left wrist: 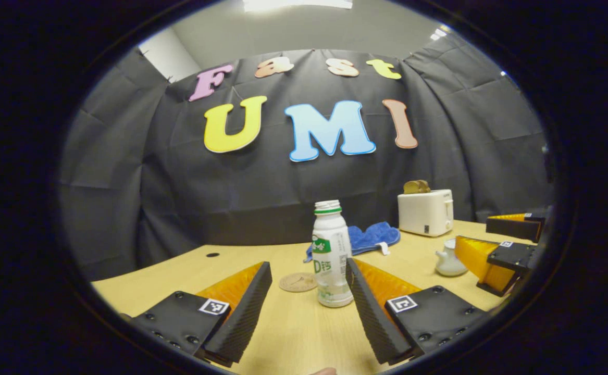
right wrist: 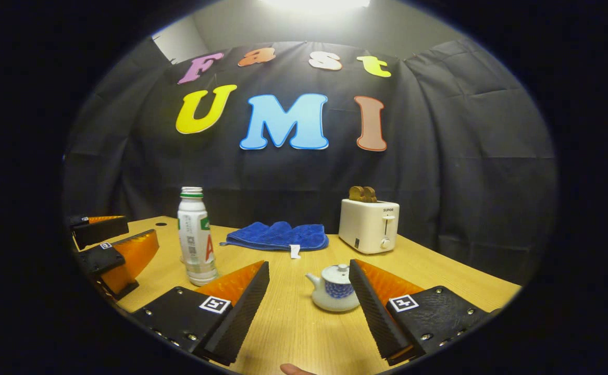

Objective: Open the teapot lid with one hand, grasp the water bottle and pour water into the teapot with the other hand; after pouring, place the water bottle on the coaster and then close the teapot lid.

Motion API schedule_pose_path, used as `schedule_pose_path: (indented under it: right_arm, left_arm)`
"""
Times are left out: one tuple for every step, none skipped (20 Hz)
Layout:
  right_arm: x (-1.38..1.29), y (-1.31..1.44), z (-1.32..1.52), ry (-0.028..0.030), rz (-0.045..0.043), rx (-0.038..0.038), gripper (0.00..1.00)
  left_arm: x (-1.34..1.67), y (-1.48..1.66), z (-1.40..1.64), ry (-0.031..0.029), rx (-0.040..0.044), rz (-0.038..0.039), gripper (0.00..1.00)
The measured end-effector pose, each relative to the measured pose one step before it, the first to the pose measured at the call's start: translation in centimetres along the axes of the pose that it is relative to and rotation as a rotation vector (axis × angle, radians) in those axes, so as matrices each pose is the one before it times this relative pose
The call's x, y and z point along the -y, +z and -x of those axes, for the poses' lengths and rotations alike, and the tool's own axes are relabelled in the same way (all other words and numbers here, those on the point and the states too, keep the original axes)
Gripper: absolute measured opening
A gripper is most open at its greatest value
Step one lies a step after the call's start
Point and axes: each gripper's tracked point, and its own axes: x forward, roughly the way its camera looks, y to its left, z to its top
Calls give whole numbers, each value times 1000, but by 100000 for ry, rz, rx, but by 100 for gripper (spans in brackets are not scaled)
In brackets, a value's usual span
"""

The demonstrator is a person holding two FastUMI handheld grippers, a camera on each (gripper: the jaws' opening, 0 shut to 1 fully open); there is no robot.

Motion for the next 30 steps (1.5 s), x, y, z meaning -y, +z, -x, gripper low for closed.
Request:
schedule_pose_path:
  right_arm:
    - [1078, 98, -1100, -2431, -1229, -762, 95]
    - [655, 127, -1066, -1731, -389, -729, 95]
    - [516, -261, -1089, -1460, 357, -1098, 95]
    - [231, -231, -907, -780, 1337, -1328, 95]
    - [199, -403, -1030, -1093, 1056, -1759, 93]
    - [-81, -417, -767, 770, -289, -2101, 85]
    - [175, -987, -714, -981, -123, -3360, 77]
    - [-23, 3, 15, -534, 462, -1159, 74]
    - [716, -438, -903, -2610, 1409, -768, 64]
    - [-165, -11, -153, 580, 1028, -302, 51]
    - [-286, -76, 50, 1077, 454, -977, 35]
    - [-71, 182, -22, 3, 740, 770, 29]
    - [-97, -254, -90, 344, 1240, -758, 28]
    - [-146, 326, -109, 767, 1580, 1479, 28]
    - [339, -1043, -1783, -1795, 1108, -875, 15]
    - [-94, 746, 1119, -695, 2033, 611, 2]
    - [32, 161, 594, 330, 2294, 365, 2]
    - [2, 77, -46, 153, 1015, 288, 2]
    - [-21, 144, 132, 725, -1299, 492, 2]
    - [-126, 291, 255, 1143, -2707, 585, 2]
    - [119, 453, 256, 254, -1919, 1498, 2]
    - [73, 692, 360, -22, -930, 2496, 2]
    - [-62, 612, 485, 132, 266, 2353, 2]
    - [-84, 623, 469, -115, 399, 2598, 2]
    - [-217, 576, 290, 356, 727, 2342, 2]
    - [-296, 283, 225, 752, 1109, 1151, 2]
    - [-288, -22, 119, 768, 798, 844, 2]
    - [-272, -39, 43, 969, 607, -22, 2]
    - [-212, -241, -61, 920, 403, -459, 2]
    - [-205, -85, 35, 729, 151, -310, 2]
  left_arm:
    - [-240, 35, -851, -548, -941, 1216, 97]
    - [-510, 340, -769, 975, -31, 12, 100]
    - [-565, 556, -671, 1337, 434, -261, 100]
    - [-322, 764, -737, 579, 929, 543, 100]
    - [-148, 383, -675, 903, 813, 644, 100]
    - [94, 244, -571, -408, 286, 362, 100]
    - [405, -244, -463, -1031, -751, -62, 100]
    - [386, -333, -367, -952, -1066, -1114, 100]
    - [279, -357, -442, -1419, -946, -922, 100]
    - [151, 19, -251, -880, -214, 125, 100]
    - [-98, -142, -212, -81, -63, 106, 100]
    - [-185, -136, -149, -30, -335, 80, 100]
    - [27, -464, -97, -205, -636, 319, 100]
    - [64, -372, -152, -548, -1065, 529, 100]
    - [-2, -464, -61, -409, -962, 932, 100]
    - [-72, -194, -8, -269, -561, 1049, 100]
    - [-58, -230, 51, -230, -268, 718, 100]
    - [-77, -51, 1, 110, -182, 154, 100]
    - [92, -195, 67, -241, 88, -142, 100]
    - [11, -275, -11, 92, -228, -566, 100]
    - [125, -66, -68, -142, -237, -490, 100]
    - [71, -25, -228, -219, 107, 129, 100]
    - [128, 93, -225, -171, 407, 48, 100]
    - [198, 12, -270, -185, 230, -647, 100]
    - [423, -35, -331, -567, -375, -1402, 100]
    - [476, -250, -108, -908, -720, -515, 100]
    - [609, -226, -49, -1377, -983, 708, 100]
    - [447, -180, 120, -1098, -627, 1550, 100]
    - [474, 125, 53, -897, 61, 961, 100]
    - [283, 284, -133, -103, 970, -859, 100]
